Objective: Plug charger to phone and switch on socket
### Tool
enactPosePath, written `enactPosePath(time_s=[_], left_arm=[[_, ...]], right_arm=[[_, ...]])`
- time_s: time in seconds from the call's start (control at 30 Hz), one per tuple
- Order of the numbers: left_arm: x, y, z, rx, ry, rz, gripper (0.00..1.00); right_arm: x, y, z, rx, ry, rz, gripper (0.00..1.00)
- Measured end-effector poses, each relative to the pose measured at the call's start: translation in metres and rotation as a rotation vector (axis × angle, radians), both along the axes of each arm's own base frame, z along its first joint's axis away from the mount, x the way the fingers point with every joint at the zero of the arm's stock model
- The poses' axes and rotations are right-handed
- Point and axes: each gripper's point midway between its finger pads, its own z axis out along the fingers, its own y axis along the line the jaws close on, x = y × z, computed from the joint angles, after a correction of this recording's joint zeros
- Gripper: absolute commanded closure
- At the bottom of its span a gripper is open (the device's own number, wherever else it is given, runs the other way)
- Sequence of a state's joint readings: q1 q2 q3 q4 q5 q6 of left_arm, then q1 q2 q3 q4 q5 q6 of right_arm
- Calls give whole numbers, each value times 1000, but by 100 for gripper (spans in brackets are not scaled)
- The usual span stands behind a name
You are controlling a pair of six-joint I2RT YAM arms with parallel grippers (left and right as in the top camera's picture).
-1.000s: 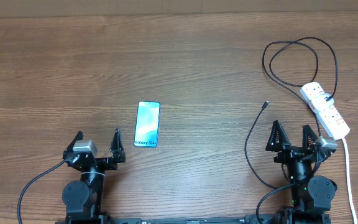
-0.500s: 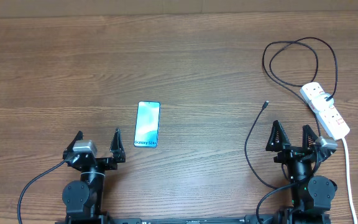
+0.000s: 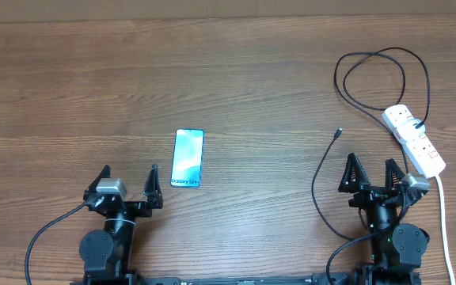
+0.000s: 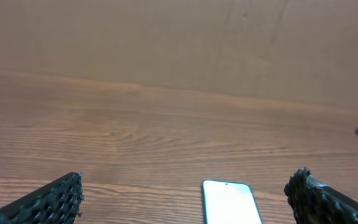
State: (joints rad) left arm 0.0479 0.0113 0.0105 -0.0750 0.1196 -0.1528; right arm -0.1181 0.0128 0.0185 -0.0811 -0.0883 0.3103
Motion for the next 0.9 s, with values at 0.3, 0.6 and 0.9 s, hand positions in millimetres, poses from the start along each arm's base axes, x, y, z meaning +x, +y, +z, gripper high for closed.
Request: enactPosePath(time_s=[0.3, 0.6, 0.9], left_arm=[[-5, -9, -3, -8, 52, -52, 0], [-20, -13, -9, -17, 180, -72, 0], [-33, -18, 26, -31, 199, -96, 0]], right_arm=[[0, 0, 0, -1, 0, 0, 0], [0, 0, 0, 0, 0, 0, 0], [0, 0, 0, 0, 1, 0, 0]])
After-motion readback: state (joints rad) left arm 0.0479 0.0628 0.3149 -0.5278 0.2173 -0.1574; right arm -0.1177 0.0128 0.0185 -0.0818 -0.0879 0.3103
